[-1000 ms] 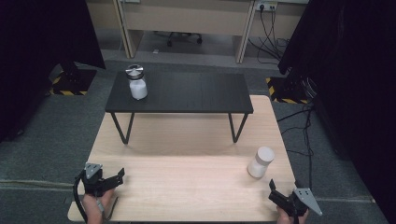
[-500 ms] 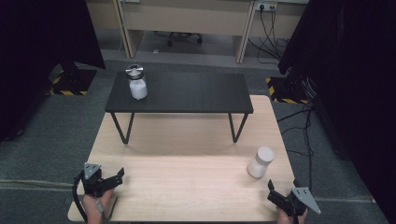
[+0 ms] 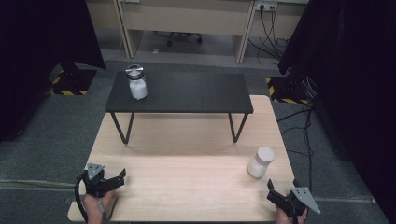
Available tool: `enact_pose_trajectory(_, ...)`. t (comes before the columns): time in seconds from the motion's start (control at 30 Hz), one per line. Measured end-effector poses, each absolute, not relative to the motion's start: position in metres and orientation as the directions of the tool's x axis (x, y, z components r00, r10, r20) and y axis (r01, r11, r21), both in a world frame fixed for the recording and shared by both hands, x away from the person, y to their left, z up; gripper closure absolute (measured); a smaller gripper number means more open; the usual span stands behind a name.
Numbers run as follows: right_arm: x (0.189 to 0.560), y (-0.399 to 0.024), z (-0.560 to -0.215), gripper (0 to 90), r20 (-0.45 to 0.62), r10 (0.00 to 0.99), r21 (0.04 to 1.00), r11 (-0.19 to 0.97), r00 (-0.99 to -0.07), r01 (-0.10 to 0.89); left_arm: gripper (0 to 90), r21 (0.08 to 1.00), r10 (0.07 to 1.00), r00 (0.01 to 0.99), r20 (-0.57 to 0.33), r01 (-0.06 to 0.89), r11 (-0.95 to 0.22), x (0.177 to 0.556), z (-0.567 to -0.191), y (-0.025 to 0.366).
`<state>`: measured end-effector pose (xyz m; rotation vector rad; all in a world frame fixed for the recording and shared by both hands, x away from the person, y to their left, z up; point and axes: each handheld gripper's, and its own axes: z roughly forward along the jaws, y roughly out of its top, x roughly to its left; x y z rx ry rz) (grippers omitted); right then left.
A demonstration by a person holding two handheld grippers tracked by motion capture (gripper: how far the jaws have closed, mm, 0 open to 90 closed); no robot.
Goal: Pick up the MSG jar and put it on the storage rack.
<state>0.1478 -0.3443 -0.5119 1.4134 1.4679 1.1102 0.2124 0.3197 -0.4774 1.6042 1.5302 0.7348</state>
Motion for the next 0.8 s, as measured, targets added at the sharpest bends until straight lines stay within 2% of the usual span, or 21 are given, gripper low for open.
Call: enact_pose_trajectory(0.8,0.165,-0.334,-0.505,0.3,0.047,0.986,0.959,-0.001,-0.158,0.282,0.0,0.840,0.985,0.103,-0.139,0.539,0.062,0.212,-0.478,0.324)
